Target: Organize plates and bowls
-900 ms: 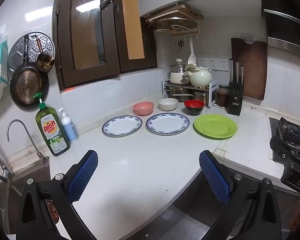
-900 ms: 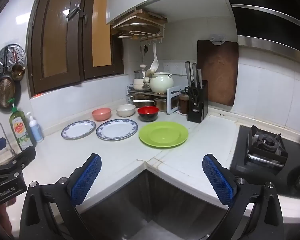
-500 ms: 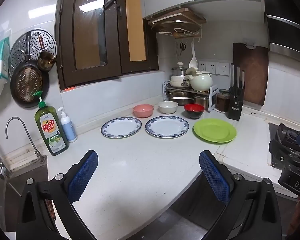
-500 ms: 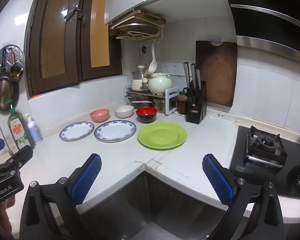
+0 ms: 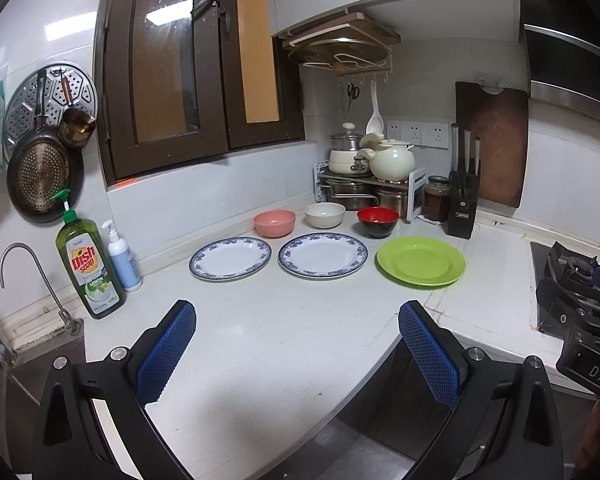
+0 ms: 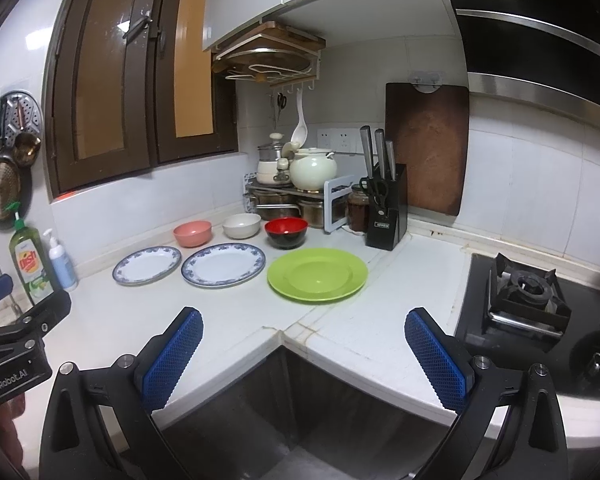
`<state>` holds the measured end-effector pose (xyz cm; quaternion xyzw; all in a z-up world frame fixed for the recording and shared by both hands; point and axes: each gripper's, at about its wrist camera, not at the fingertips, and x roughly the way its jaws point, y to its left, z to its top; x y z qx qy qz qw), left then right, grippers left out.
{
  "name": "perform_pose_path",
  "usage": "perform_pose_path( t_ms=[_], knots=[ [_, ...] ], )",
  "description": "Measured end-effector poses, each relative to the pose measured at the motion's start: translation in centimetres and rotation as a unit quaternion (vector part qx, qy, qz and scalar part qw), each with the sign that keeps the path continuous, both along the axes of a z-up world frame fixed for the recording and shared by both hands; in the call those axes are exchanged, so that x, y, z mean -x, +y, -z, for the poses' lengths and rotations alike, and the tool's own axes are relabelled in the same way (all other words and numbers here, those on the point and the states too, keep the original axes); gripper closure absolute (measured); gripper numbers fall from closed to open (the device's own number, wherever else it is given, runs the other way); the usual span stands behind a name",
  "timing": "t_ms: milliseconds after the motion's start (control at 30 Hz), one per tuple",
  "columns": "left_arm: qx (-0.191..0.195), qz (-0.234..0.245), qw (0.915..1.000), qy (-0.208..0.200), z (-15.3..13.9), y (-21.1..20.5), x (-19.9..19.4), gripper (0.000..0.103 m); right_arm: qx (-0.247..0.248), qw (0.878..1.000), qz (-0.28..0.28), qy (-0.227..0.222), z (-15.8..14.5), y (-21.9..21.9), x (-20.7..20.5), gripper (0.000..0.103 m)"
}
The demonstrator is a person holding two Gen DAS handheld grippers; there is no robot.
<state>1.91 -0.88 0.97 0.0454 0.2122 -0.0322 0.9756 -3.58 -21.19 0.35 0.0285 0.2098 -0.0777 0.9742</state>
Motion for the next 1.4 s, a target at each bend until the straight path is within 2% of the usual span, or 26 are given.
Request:
perform_pose_path(
  t_ms=[1400],
  knots=[
    [-0.001, 0.004, 1.0000, 0.007, 0.70, 0.33, -0.97, 0.000, 0.009, 1.000, -0.005, 0.003, -0.09, -0.02, -0.96, 0.000]
  ],
)
